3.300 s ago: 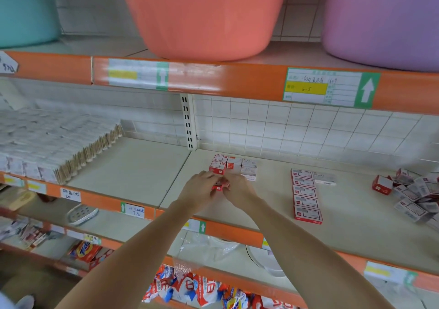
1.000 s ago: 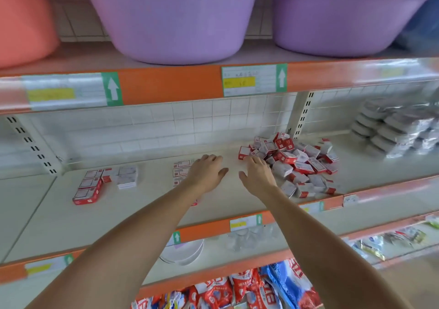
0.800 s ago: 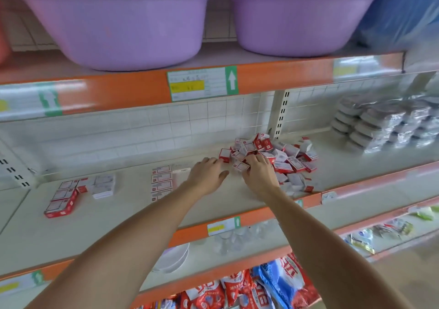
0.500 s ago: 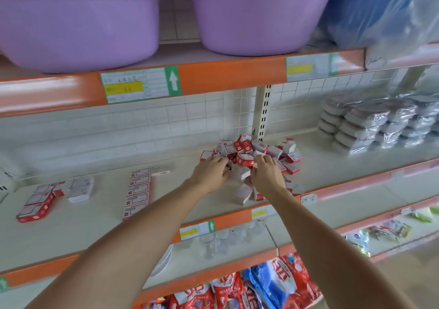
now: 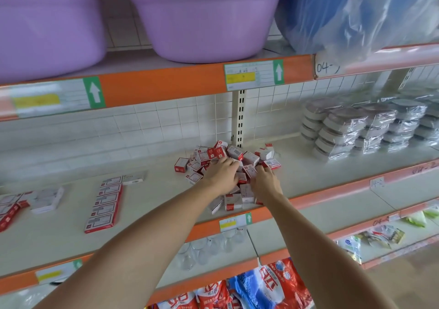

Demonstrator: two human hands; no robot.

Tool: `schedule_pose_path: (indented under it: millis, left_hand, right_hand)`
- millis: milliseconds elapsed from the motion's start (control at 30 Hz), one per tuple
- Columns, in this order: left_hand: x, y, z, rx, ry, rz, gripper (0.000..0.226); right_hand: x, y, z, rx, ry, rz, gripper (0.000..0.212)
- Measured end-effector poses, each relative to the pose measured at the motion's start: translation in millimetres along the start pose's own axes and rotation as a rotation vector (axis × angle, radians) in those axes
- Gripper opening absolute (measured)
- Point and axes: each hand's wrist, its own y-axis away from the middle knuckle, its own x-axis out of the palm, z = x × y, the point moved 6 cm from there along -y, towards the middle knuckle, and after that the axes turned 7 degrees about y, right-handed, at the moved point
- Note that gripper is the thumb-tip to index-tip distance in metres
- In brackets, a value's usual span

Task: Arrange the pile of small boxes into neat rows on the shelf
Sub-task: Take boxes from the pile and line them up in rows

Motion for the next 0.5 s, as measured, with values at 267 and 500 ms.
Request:
schedule_pose_path:
  millis: [267, 500]
  left_hand:
    - [6, -16, 0, -0.048, -0.13, 0.022, 0.055]
    - [2, -22, -4, -0.04, -0.188, -0.066, 0.052]
  right_hand:
    - [19, -9, 2, 0.061, -0.022, 0.002, 0.038]
    - [20, -17, 3, 0.056, -0.039, -0.009, 0.033]
